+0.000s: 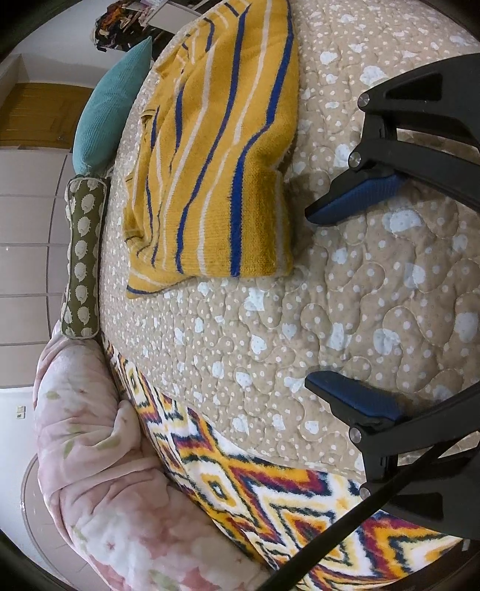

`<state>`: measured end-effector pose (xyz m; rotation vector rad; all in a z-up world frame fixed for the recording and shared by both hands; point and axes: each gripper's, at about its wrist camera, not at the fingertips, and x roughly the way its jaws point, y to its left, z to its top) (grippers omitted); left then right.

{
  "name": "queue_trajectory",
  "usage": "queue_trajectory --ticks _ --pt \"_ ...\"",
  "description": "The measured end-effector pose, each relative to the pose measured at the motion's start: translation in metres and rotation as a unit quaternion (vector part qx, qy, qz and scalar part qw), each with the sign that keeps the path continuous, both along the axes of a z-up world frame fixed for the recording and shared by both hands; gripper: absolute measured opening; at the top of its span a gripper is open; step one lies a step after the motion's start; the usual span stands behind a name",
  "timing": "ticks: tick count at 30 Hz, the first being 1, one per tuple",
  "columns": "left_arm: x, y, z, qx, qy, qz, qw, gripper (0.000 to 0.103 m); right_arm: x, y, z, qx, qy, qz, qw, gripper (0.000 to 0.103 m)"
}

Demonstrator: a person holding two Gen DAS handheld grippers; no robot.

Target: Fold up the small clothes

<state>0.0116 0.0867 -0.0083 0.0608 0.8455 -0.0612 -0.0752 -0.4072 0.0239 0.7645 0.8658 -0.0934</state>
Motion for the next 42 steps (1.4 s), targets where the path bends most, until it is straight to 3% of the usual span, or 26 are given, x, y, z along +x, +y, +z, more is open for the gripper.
queue_trajectory --ticks 1,3,5,7,9,11,15,18,21,24,28,34,42 --pt "0.0 0.0 0.002 0.001 0.008 0.004 1.0 0.075 -0.003 0.005 -0.001 0.002 -0.004 0.007 1.0 0.055" --pt "-0.005 0.001 0.012 0.005 0.015 0.014 0.9998 0.053 -0.008 0.026 0.001 -0.019 -0.013 0.024 0.999 0.055" --pt "-0.015 0.001 0.027 -0.005 0.006 0.014 0.9999 0.052 -0.008 0.045 0.005 -0.041 -0.024 0.045 0.998 0.055" --pt "-0.028 -0.004 0.046 -0.015 -0.016 0.002 0.9997 0.053 -0.01 0.06 0.009 -0.051 -0.04 0.064 0.996 0.055" --pt "-0.03 -0.013 0.057 -0.007 -0.027 -0.009 0.9996 0.065 -0.007 0.076 0.012 -0.055 -0.058 0.083 0.993 0.055" --pt "-0.024 -0.025 0.064 0.001 -0.033 -0.023 0.9992 0.07 -0.004 0.084 0.009 -0.048 -0.064 0.102 0.992 0.055" --pt "0.015 -0.051 0.052 0.013 0.003 -0.046 0.9988 0.071 0.009 0.097 -0.01 -0.037 -0.043 0.12 0.991 0.055" --pt "0.043 -0.055 0.024 0.035 0.041 -0.026 0.9982 0.071 0.006 0.087 -0.021 -0.071 -0.022 0.095 0.993 0.054" --pt "0.051 -0.042 0.01 -0.003 0.055 -0.004 0.9985 0.083 -0.007 0.072 -0.017 -0.086 -0.02 0.074 0.993 0.055" --pt "0.048 -0.029 0.008 -0.042 0.062 0.01 0.9972 0.085 -0.024 0.049 -0.016 -0.118 0.001 0.039 0.992 0.061" --pt "0.04 -0.022 0.001 -0.063 0.054 0.008 0.9965 0.089 -0.051 0.023 -0.02 -0.061 -0.016 0.013 0.998 0.061" --pt "0.036 -0.03 -0.003 -0.045 0.047 0.004 0.9979 0.097 -0.07 0.028 -0.029 -0.007 -0.036 0.01 0.999 0.061" --pt "0.038 -0.026 -0.005 -0.055 0.048 -0.001 0.9973 0.1 -0.059 0.057 -0.03 -0.001 -0.04 0.016 0.999 0.076"
